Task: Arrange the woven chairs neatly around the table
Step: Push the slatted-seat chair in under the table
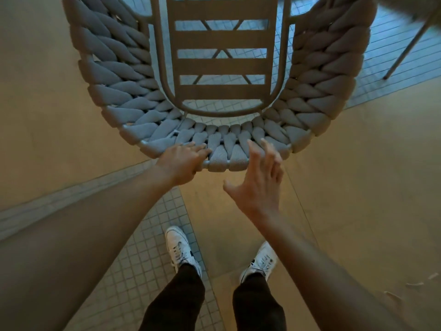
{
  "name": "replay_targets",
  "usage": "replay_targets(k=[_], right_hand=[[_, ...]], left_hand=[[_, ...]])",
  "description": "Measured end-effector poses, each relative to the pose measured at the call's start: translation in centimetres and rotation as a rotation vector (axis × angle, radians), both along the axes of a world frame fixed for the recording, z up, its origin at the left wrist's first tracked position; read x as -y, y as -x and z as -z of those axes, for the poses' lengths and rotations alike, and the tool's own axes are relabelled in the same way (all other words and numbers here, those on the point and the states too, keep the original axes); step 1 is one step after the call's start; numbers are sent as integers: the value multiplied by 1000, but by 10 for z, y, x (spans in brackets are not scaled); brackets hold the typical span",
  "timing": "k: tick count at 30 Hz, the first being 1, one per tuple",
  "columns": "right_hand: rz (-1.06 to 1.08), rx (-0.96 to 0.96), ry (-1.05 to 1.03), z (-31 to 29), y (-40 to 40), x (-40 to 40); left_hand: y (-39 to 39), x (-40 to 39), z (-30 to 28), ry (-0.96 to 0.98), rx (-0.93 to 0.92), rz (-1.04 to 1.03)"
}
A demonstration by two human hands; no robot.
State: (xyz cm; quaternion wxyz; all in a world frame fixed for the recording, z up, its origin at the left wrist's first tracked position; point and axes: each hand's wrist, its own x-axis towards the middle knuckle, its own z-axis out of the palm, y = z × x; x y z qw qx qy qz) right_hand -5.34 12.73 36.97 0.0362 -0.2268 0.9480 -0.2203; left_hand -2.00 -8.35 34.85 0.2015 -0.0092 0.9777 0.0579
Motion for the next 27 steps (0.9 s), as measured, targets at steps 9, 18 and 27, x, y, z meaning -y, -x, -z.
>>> replay_targets(k=[9, 18, 27], right_hand=[[-483, -73, -488, -3, 93, 66], [-418, -39, -411, -36, 118, 122], [-330, 7, -468, -54, 160, 148]], left_hand=[[35, 65, -38, -3, 52, 140], [90, 136, -69, -7, 79, 262], [135, 151, -81, 24, -6, 256]])
